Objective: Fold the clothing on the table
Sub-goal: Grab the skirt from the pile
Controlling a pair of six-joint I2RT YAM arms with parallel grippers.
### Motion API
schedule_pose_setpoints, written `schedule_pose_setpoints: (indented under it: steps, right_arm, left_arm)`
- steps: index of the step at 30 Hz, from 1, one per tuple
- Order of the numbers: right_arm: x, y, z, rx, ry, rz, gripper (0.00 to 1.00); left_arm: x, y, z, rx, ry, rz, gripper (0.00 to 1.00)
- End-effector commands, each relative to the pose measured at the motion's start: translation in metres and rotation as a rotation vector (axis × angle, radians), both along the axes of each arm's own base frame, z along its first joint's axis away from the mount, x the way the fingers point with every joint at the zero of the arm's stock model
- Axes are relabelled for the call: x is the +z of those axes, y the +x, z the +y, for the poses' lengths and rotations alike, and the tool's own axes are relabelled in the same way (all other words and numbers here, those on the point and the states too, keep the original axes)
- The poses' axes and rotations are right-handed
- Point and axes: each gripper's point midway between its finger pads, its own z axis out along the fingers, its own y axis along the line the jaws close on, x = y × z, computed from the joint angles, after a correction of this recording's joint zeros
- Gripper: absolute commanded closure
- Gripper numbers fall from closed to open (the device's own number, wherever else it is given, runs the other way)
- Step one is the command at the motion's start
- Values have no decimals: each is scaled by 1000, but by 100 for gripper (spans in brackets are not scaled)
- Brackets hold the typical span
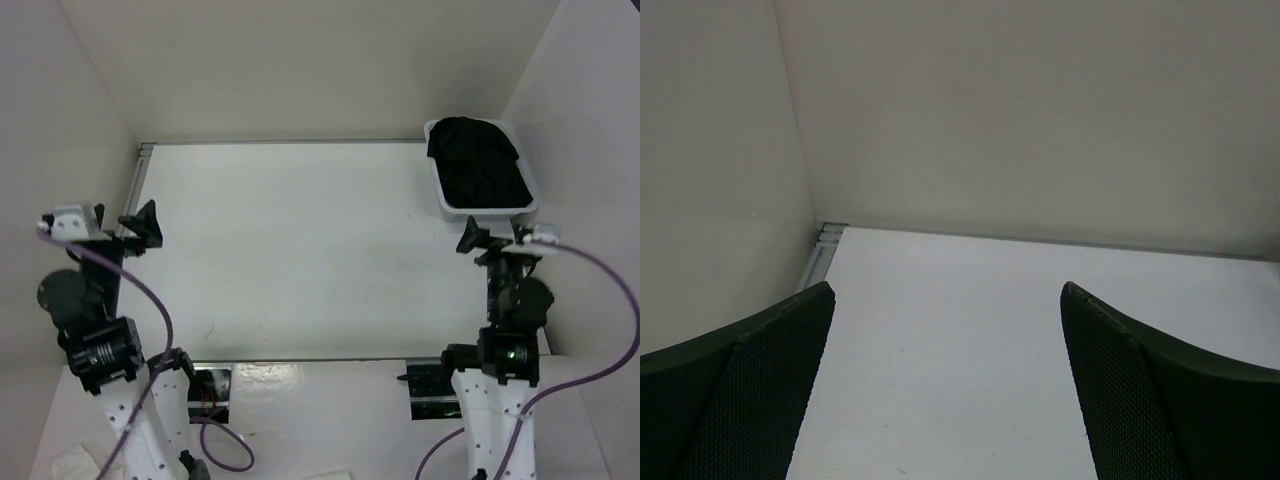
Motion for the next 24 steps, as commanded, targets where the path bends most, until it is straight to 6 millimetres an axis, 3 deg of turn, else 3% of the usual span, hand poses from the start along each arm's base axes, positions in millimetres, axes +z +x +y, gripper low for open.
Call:
schedule_pose_setpoints:
  steps: [1, 2, 3, 4, 5, 6, 7, 10, 11, 12, 16, 17, 19, 20, 22, 24]
  right_arm:
    - [34, 40, -10, -45, 68, 182, 1]
    - [33, 52, -15, -58, 34, 263, 1]
    - [-10, 79, -20, -52, 2, 501, 1]
    - [16, 91, -21, -41, -28, 514, 1]
    - [9, 101, -24, -9, -147, 612, 1]
    - [2, 111, -26, 0, -161, 677, 1]
    - [-12, 123, -50, -142, -130, 762, 1]
    - [-34, 135, -58, -184, -78, 817, 1]
    - [-38, 136, -58, -184, -78, 819, 1]
    - [-51, 136, -57, -197, -62, 832, 1]
    - [-47, 144, -35, -152, -24, 749, 1]
    - [-53, 147, -32, -145, -8, 761, 1]
    - [-37, 160, -25, -125, 23, 728, 1]
    - [-45, 167, -25, -125, 22, 761, 1]
    - [-37, 178, -20, -70, -11, 769, 1]
    - [-32, 191, -16, -50, 3, 764, 1]
  left_arm:
    - [-13, 39, 22, 2, -8, 208, 0]
    - [-20, 46, 28, 13, -38, 266, 0]
    - [-34, 65, 40, 23, -61, 346, 0]
    - [-35, 72, 45, 31, -62, 382, 0]
    - [-26, 73, 48, 46, -60, 404, 0]
    - [-39, 88, 58, 51, -78, 474, 0]
    - [-43, 93, 63, 65, -92, 508, 0]
    - [-66, 109, 79, 87, -121, 675, 0]
    - [-80, 108, 79, 91, -146, 753, 0]
    - [-100, 115, 92, 133, -167, 833, 0]
    - [-150, 120, 110, 214, -188, 1008, 0]
    - [-165, 126, 106, 208, -177, 1063, 0]
    - [-180, 130, 104, 223, -171, 1122, 0]
    - [-192, 136, 99, 212, -160, 1161, 0]
    - [-189, 145, 95, 199, -120, 1146, 0]
    - [-182, 163, 78, 129, -37, 1083, 0]
